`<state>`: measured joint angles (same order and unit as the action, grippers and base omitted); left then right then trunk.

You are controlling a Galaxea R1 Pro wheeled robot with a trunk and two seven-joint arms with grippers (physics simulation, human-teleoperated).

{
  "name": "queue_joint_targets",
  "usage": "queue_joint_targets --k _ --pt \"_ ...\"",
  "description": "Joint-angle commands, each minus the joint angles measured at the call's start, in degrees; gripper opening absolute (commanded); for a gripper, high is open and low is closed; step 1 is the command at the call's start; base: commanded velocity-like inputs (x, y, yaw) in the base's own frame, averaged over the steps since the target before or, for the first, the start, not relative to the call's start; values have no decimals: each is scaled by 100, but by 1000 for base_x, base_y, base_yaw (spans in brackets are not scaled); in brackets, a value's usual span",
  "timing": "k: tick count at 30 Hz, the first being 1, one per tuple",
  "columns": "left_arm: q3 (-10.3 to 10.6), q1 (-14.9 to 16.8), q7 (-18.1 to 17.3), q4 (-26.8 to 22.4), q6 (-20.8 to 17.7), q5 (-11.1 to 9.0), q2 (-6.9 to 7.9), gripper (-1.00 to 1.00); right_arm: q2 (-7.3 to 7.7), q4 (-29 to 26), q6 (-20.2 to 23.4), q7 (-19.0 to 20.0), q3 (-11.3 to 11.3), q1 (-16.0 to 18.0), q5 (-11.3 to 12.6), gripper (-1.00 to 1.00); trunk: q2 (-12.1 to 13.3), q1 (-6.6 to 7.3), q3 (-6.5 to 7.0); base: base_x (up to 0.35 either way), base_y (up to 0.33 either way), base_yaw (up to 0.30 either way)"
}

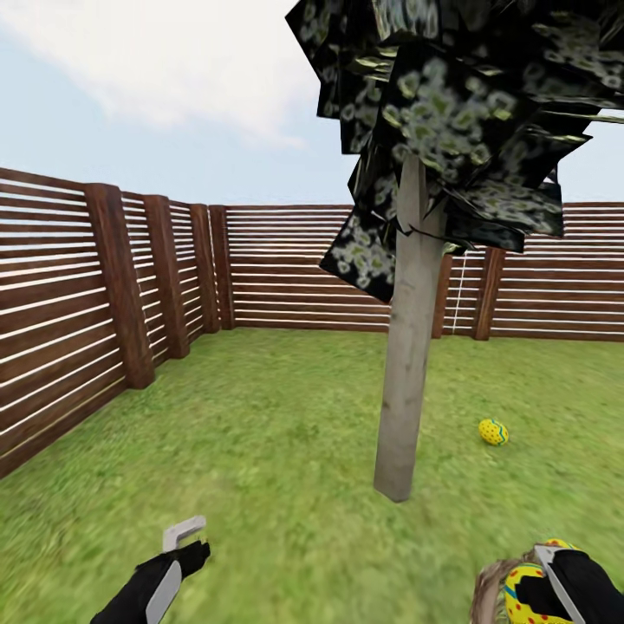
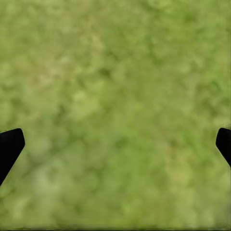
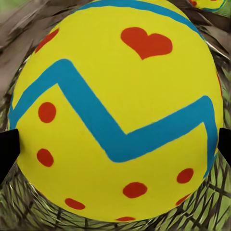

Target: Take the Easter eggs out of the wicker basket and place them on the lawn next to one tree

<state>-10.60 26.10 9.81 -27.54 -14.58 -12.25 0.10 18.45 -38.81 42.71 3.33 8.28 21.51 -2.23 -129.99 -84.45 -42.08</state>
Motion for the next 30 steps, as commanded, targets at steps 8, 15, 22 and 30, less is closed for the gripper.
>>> queue_joint_targets --k 8,15,22,30 --pt "12 1 11 12 -808 -76 -16 100 -17 -13 26 36 24 2 -32 -100 199 112 84 0 0 0" --pt "30 1 5 5 -916 -76 -14 100 -2 -13 28 36 27 2 -23 -100 480 265 209 0 0 0" --pt "31 1 3 3 -924 -76 -10 100 -8 -13 32 35 21 2 -25 -100 760 419 335 0 0 0" --pt "32 1 -196 -5 -887 -68 -7 100 -8 -13 29 35 26 2 -15 -100 881 485 389 -8 27 0"
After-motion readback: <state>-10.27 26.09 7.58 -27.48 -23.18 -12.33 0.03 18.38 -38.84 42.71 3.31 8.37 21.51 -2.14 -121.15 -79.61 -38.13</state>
